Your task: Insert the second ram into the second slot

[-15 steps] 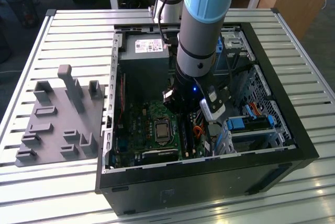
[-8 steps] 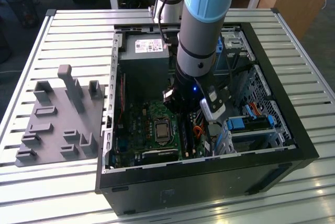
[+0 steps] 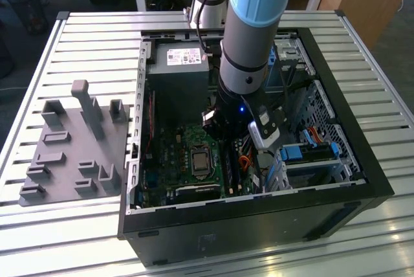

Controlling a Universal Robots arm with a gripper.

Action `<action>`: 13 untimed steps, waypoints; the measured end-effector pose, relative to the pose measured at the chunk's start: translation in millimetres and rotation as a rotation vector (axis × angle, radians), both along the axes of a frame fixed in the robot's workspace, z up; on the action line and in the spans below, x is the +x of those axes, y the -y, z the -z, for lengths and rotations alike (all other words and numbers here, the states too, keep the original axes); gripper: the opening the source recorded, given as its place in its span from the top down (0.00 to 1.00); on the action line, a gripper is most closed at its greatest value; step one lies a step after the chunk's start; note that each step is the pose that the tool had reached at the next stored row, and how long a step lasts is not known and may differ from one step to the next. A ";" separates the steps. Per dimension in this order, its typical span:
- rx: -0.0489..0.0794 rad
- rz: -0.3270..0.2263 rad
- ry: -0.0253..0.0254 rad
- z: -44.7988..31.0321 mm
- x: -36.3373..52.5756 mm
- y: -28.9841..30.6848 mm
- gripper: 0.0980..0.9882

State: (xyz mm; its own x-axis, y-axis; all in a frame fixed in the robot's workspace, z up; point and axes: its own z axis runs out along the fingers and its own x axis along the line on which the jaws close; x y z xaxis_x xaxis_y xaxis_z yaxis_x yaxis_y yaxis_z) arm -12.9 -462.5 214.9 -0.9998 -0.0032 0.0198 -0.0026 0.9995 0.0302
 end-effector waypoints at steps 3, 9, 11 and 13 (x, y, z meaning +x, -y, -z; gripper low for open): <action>0.000 0.000 -0.0009 0.2 0.1 1.5 0.96; 0.000 0.000 -0.0034 1.3 0.0 2.0 0.96; 0.000 0.000 -0.0034 1.4 0.0 2.0 0.96; 0.000 0.000 -0.0034 1.4 0.0 2.0 0.96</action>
